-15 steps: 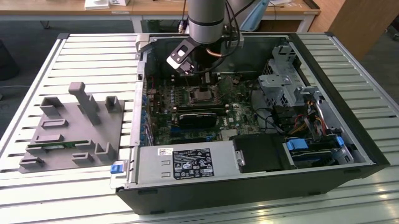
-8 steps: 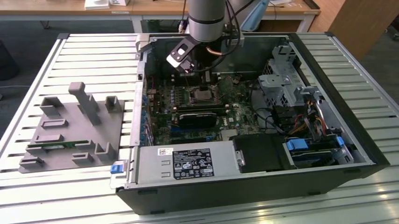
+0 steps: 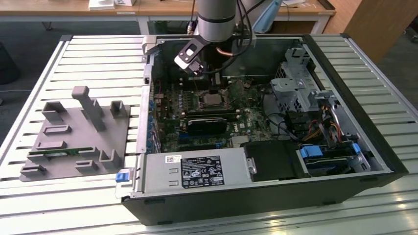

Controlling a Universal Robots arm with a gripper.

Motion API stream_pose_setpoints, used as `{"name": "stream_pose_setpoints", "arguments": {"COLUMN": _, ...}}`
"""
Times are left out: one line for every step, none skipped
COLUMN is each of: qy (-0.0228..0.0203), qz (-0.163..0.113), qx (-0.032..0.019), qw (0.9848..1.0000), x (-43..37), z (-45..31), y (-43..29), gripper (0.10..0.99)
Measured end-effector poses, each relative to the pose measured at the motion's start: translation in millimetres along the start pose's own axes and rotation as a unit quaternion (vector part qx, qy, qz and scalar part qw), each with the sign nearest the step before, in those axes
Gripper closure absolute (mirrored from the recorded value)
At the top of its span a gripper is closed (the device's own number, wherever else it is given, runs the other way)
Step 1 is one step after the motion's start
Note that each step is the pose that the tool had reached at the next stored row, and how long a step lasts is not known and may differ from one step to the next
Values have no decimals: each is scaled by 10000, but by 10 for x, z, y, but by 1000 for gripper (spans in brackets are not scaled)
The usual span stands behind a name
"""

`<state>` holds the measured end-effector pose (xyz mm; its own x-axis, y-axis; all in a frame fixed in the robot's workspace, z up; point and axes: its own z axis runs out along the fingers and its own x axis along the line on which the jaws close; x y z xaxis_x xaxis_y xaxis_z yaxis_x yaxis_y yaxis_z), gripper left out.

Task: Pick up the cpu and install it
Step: 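Close the cpu cover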

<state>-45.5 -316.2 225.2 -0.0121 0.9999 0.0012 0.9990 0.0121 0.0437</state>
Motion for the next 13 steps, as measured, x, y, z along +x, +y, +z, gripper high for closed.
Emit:
{"name": "stream_pose_setpoints", "arguments": {"qy": 1, "qz": 0, "qx": -1, "qw": 10000, "x": 0, "z": -1, "y": 0, "gripper": 973}}
{"name": "stream_pose_setpoints", "arguments": {"qy": 1, "qz": 0, "qx": 0, "qw": 10000, "x": 0, "z": -3, "y": 0, "gripper": 973}}
{"name": "stream_pose_setpoints", "arguments": {"qy": 0, "qz": 0, "qx": 0, "qw": 10000, "x": 0, "z": -7, "y": 0, "gripper": 973}}
{"name": "stream_pose_setpoints", "arguments": {"qy": 0, "qz": 0, "qx": 0, "qw": 10000, "x": 0, "z": -10, "y": 0, "gripper": 973}}
{"name": "stream_pose_setpoints", "arguments": {"qy": 0, "qz": 0, "qx": 0, "qw": 10000, "x": 0, "z": -14, "y": 0, "gripper": 973}}
{"name": "stream_pose_setpoints", "arguments": {"qy": 0, "qz": 0, "qx": 0, "qw": 10000, "x": 0, "z": -18, "y": 1, "gripper": 973}}
{"name": "stream_pose_setpoints", "arguments": {"qy": 0, "qz": 0, "qx": 0, "qw": 10000, "x": 0, "z": -22, "y": 1, "gripper": 973}}
{"name": "stream_pose_setpoints", "arguments": {"qy": 0, "qz": 0, "qx": 0, "qw": 10000, "x": 0, "z": -28, "y": 1, "gripper": 973}}
{"name": "stream_pose_setpoints", "arguments": {"qy": 0, "qz": 0, "qx": 0, "qw": 10000, "x": 0, "z": -38, "y": 1, "gripper": 973}}
{"name": "stream_pose_setpoints", "arguments": {"qy": 0, "qz": 0, "qx": 0, "qw": 10000, "x": 0, "z": -46, "y": 2, "gripper": 973}}
{"name": "stream_pose_setpoints", "arguments": {"qy": 0, "qz": 0, "qx": 0, "qw": 10000, "x": 0, "z": -54, "y": 2, "gripper": 973}}
{"name": "stream_pose_setpoints", "arguments": {"qy": 0, "qz": 0, "qx": 0, "qw": 10000, "x": 0, "z": -62, "y": 3, "gripper": 973}}
{"name": "stream_pose_setpoints", "arguments": {"qy": 0, "qz": 0, "qx": 0, "qw": 10000, "x": 0, "z": -70, "y": 3, "gripper": 973}}
